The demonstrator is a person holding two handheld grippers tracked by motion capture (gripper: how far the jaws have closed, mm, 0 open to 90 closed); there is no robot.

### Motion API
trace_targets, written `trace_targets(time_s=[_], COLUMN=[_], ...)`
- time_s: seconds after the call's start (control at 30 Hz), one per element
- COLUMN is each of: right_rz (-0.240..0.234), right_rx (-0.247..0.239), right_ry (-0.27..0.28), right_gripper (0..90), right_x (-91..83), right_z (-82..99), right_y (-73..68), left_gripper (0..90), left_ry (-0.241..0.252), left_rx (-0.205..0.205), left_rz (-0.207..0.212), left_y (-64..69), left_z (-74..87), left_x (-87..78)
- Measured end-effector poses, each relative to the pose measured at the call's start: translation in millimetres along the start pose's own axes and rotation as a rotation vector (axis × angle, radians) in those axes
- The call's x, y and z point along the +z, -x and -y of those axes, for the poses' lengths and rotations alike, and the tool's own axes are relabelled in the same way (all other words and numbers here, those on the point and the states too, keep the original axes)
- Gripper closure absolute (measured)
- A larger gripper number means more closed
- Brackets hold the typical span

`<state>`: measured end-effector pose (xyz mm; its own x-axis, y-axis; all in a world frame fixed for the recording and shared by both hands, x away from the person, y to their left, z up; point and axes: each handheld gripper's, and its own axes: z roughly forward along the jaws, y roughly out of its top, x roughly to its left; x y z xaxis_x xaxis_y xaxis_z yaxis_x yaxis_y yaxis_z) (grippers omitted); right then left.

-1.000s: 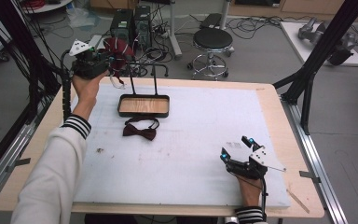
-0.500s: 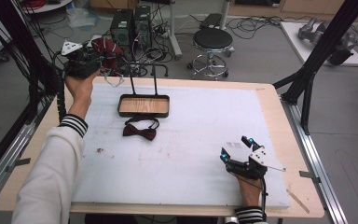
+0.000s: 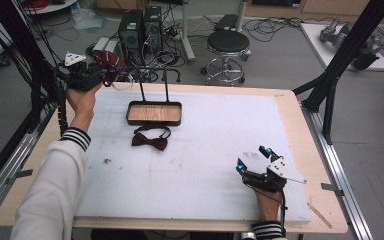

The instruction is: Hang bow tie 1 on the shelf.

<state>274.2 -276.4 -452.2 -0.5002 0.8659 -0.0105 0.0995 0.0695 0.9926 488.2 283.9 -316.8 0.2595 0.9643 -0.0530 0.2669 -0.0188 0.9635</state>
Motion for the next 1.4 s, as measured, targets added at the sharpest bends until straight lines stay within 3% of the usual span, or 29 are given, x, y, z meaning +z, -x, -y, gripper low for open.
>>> trace_targets(time_s=[0.4, 0.7, 0.8, 0.9, 1.1, 1.3, 1.4], right_rz=[0.000, -0.001, -0.002, -0.004, -0.003, 0.000, 0.001], right_rx=[0.002, 0.000, 0.000, 0.003, 0.002, 0.003, 0.005], right_ry=[-0.004, 0.001, 0.002, 0.004, 0.003, 0.001, -0.002], right_gripper=[9.2, 9.2, 9.2, 9.2, 9.2, 9.2, 9.2], right_x=[-0.2, -0.1, -0.1, -0.1, -0.1, -0.2, -0.5], right_z=[-0.1, 0.0, 0.0, 0.1, 0.1, 0.1, 0.1], right_y=[-0.8, 0.1, 0.2, 0.3, 0.2, -0.1, -0.8], left_gripper=[66.9, 65.8, 53.9, 46.6, 27.6, 20.5, 20.1], left_ry=[-0.032, -0.099, -0.137, -0.139, -0.126, -0.081, -0.043], left_rx=[0.030, 0.026, 0.013, 0.012, 0.059, 0.058, 0.064], left_rz=[0.021, 0.040, 0.029, 0.024, 0.048, 0.092, 0.140], left_y=[0.5, -1.8, -2.9, -4.7, -6.2, -7.4, -7.1], left_z=[4.1, 9.1, 10.9, 12.1, 12.8, 13.8, 13.7], left_x=[-3.4, -7.6, -6.1, -7.6, -14.1, -28.8, -39.0])
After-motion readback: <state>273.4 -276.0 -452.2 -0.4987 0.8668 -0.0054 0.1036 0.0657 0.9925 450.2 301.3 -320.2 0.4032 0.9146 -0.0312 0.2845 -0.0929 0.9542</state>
